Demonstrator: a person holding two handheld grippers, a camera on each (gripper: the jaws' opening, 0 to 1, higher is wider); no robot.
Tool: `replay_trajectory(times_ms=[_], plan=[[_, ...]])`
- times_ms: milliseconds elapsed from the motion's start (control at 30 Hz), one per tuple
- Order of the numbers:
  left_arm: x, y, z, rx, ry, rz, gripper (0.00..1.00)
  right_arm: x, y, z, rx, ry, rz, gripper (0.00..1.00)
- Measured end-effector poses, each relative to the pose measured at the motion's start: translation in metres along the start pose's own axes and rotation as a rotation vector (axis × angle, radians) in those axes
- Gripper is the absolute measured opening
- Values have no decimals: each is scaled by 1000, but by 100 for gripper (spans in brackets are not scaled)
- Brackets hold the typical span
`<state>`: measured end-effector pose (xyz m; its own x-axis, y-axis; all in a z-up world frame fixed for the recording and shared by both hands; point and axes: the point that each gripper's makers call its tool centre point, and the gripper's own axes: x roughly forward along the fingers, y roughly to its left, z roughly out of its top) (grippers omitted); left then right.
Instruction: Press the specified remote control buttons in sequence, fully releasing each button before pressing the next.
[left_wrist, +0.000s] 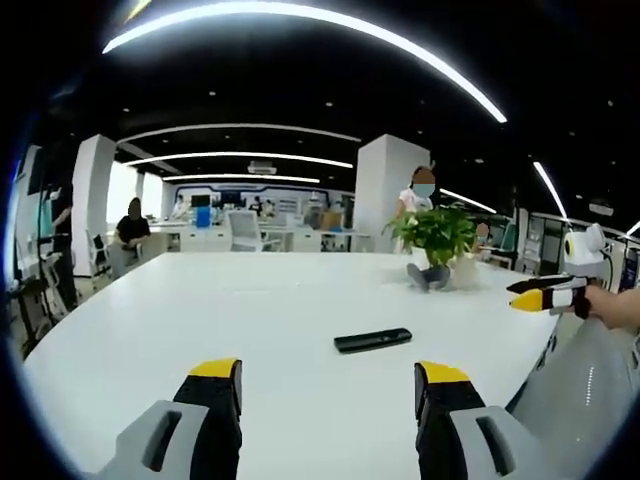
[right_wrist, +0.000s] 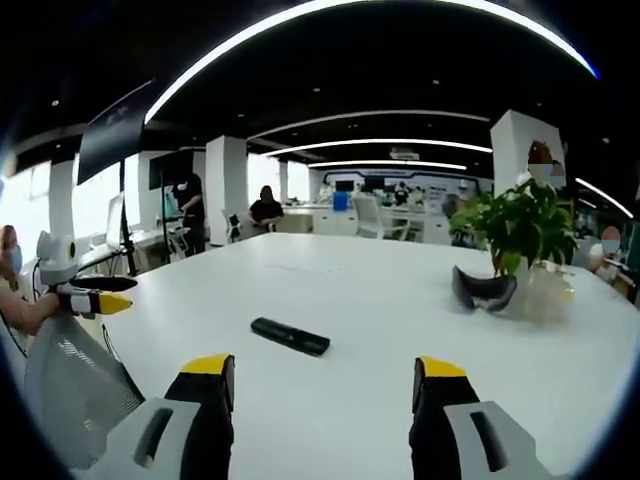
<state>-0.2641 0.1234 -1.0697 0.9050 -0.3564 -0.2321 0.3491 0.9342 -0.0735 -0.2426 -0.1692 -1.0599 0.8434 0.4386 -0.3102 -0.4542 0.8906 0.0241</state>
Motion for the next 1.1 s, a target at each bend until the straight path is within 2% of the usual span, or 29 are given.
replay_trajectory(times_ms=[167,233,333,467,567,633,700,800,933,1000,1067,1100], plan=[[1,3,-6,6,35,12,72,3,4,-6,16,29,39,69],[1,3,-8,10,48,13,72,2,6,-4,22,15,51,68],[2,0,-16,34,97,9,73,1,7,0,28,-6,63,66],[1,-5,-32,54,202,-20,73,1,5,-1,44,-4,60,66],[-1,-17,-52,7,323,-101,63,1,2,-1,39,-5,42,64],[-3,-22,-63,67,390,-156,64,-1,-1,1,50,-17,39,59],[-3,-27,-66,90,420,-207,64,-2,-3,3,72,-32,36,56],[-3,-34,-77,114,523,-284,61,-3,-6,4,90,-39,21,56],[8,-46,-77,154,608,-408,60,-3,-10,2,89,-31,0,56],[13,-50,-76,159,648,-447,57,-3,-11,1,89,-28,-7,56],[22,-57,-71,168,665,-510,54,-3,-12,0,89,-23,-12,56],[24,-57,-72,164,707,-530,51,-2,-12,0,88,-23,-13,56]])
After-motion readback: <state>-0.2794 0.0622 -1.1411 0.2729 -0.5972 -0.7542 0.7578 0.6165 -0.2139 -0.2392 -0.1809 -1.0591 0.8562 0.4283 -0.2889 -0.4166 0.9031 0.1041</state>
